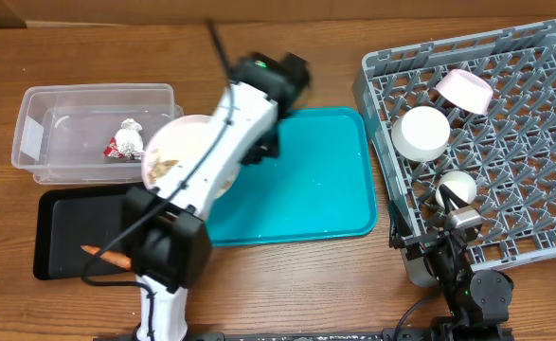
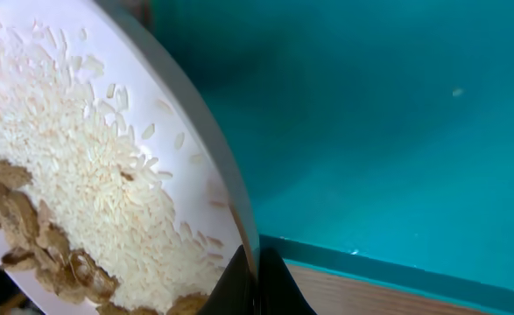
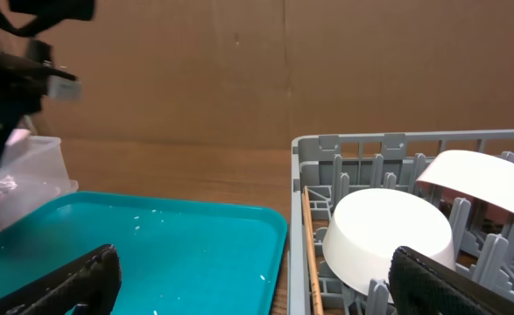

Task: Sort waste into correct bins and load items into the dishwasher
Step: 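Lift the white plate and tip its food scraps onto the black tray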

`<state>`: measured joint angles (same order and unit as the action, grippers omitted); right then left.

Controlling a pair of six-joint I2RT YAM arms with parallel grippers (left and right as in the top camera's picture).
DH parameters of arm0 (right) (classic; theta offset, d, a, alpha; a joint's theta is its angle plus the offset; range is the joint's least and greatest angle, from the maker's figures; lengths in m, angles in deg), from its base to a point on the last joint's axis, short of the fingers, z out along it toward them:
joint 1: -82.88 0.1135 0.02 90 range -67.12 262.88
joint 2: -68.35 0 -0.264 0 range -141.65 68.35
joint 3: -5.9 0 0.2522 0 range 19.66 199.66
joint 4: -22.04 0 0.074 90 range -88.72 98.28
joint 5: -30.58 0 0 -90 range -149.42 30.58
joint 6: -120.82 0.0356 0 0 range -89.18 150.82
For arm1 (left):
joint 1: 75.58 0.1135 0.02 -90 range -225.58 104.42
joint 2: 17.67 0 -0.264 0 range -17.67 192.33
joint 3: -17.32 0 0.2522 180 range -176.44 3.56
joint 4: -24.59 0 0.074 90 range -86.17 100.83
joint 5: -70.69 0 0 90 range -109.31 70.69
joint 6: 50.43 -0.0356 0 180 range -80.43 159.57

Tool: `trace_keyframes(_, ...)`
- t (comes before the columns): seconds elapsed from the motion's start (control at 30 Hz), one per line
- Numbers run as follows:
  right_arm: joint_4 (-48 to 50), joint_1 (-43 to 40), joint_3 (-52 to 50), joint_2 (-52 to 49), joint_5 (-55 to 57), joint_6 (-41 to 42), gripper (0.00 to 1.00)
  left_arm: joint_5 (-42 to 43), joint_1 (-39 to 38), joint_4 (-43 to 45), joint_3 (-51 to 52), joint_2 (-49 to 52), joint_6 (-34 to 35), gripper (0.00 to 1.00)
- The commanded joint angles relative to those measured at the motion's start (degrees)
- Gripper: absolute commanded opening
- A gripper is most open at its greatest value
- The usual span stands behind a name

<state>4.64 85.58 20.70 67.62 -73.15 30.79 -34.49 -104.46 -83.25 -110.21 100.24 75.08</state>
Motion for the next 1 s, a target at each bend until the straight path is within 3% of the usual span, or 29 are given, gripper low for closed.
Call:
trace_keyframes(0.0, 0.37, -0.15, -0.59, 0.57, -0.31, 0.26, 1.00, 0.72, 5.60, -1.44, -1.36, -8.13, -0.02, 0.05)
trace_keyframes(0.23, 0.37, -0.15, -0.59, 0.57, -0.31, 0.28, 1.00, 8.94, 14.88, 4.61, 5.79, -20.17, -5.92, 0.04)
trace_keyframes(0.47, 0.37, -0.15, -0.59, 0.57, -0.31, 0.26, 1.00, 21.46, 27.21, 20.76, 26.51, -31.45, -10.38, 0.04)
trace_keyframes(0.7, 0.37, -0.15, -0.59, 0.57, -0.31, 0.26, 1.00, 27.96, 35.74, 30.71, 41.18, -32.92, -13.75, 0.04)
trace_keyframes(0.97, 0.37, -0.15, -0.59, 0.57, -0.31, 0.26, 1.00, 41.40, 41.99, 35.41, 44.78, -35.60, -21.68, 0.04)
